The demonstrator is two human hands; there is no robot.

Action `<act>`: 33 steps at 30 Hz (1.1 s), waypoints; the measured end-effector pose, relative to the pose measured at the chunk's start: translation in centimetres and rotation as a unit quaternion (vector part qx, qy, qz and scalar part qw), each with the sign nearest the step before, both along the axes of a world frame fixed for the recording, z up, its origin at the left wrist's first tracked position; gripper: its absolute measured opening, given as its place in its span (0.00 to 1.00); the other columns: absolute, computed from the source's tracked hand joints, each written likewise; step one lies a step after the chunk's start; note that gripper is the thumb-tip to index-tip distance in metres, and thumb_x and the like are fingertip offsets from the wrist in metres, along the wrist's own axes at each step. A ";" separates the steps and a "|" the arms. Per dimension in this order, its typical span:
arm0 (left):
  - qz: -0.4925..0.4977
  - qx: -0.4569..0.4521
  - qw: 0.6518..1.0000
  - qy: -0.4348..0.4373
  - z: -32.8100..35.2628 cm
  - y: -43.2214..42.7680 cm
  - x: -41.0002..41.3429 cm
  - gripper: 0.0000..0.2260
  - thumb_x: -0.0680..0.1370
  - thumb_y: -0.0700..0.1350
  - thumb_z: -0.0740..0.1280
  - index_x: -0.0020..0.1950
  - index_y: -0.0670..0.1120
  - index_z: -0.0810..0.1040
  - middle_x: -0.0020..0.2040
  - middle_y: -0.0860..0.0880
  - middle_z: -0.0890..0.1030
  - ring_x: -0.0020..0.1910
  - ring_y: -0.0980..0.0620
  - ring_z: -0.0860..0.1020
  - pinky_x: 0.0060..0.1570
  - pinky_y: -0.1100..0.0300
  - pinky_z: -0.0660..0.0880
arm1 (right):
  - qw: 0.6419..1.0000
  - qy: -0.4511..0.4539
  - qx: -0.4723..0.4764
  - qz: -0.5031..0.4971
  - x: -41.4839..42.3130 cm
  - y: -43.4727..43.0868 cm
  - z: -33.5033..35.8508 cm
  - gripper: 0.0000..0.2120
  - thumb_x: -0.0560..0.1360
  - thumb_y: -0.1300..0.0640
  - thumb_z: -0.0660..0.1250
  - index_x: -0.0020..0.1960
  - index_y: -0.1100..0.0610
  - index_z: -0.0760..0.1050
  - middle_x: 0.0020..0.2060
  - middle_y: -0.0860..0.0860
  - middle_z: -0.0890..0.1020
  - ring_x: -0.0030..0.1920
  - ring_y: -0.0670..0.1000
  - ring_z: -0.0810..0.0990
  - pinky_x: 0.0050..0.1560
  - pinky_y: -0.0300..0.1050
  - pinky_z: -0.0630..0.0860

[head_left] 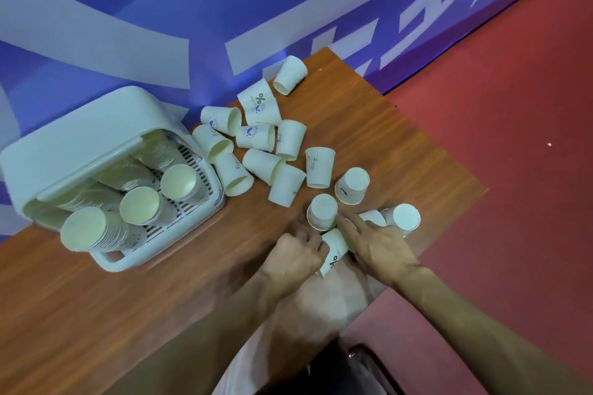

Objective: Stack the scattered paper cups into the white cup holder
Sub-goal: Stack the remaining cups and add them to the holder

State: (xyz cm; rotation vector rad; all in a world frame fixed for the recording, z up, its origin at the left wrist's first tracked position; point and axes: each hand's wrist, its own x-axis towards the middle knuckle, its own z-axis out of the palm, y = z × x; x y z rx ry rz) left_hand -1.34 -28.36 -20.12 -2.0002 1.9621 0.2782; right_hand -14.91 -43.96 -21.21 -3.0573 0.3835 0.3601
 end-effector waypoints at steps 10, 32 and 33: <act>0.083 -0.016 0.996 0.018 2.5 3.4 1.2 0.09 0.59 0.40 0.74 0.31 0.49 0.75 0.28 0.52 0.75 0.22 0.51 0.71 0.25 0.64 0.52 | 0.999 -0.054 -0.003 0.002 0.3 2.4 1.0 0.23 0.70 0.38 0.67 0.56 0.54 0.76 0.53 0.49 0.79 0.41 0.54 0.80 0.28 0.44 0.68; 0.196 -0.004 0.979 0.052 1.9 10.1 2.9 0.12 0.74 0.38 0.65 0.55 0.48 0.72 0.49 0.49 0.78 0.47 0.45 0.77 0.28 0.56 0.60 | 0.977 -0.182 0.053 0.095 0.7 6.0 1.2 0.10 0.80 0.50 0.62 0.42 0.49 0.77 0.39 0.44 0.79 0.41 0.51 0.77 0.31 0.46 0.72; 0.194 -0.009 0.980 0.052 2.3 10.1 3.1 0.11 0.74 0.39 0.65 0.55 0.48 0.73 0.49 0.49 0.78 0.47 0.45 0.77 0.28 0.56 0.60 | 0.977 -0.179 0.056 0.100 1.1 6.1 1.7 0.10 0.80 0.49 0.61 0.43 0.49 0.77 0.40 0.43 0.80 0.42 0.51 0.78 0.31 0.46 0.72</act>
